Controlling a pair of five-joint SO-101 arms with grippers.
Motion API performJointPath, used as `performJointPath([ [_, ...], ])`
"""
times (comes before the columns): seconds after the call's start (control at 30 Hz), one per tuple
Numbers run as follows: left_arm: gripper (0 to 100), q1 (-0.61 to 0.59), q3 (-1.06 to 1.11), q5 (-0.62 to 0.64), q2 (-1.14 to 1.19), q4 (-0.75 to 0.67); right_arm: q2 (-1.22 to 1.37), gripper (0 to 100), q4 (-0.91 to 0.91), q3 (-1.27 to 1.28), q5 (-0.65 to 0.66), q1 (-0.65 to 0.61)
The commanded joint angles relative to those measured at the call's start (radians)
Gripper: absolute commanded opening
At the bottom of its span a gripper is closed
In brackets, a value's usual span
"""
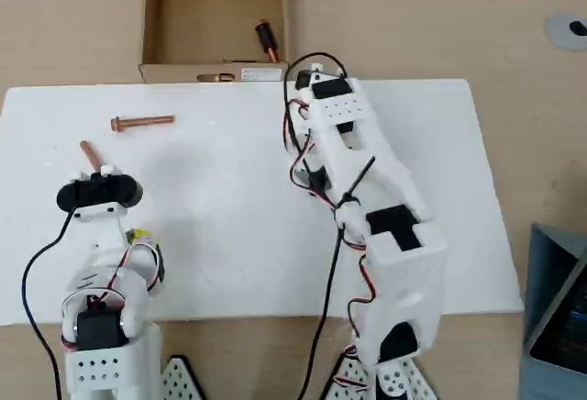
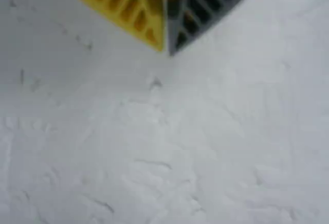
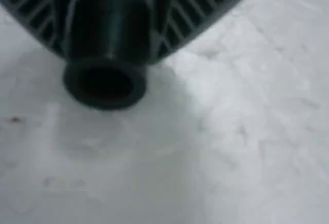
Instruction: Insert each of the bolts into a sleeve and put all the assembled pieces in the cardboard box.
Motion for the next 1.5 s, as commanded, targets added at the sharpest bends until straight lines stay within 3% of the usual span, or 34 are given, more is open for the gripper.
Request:
performJointPath([
  [0.0,0,0.003,-0.006,0.002,-0.007,0.005,-0.004,1.2,0.026,-0.035,-0.002,-0.007],
  [0.57,0,0.009,-0.006,0.000,-0.007,0.005,-0.252,1.1,0.344,-0.371,0.086,-0.005],
  [0.77,0,0.009,-0.006,0.000,-0.007,0.005,-0.450,1.0,0.353,-0.386,0.157,0.016],
  [1.0,0,0.006,-0.006,0.000,-0.007,0.005,-0.682,1.0,0.353,-0.255,0.232,0.044],
  [1.3,0,0.000,-0.012,0.000,-0.007,0.000,-0.974,1.0,0.299,0.174,0.247,0.179],
  [1.47,0,0.000,-0.140,0.000,-0.001,0.006,-1.132,1.0,0.229,0.398,0.247,0.186],
])
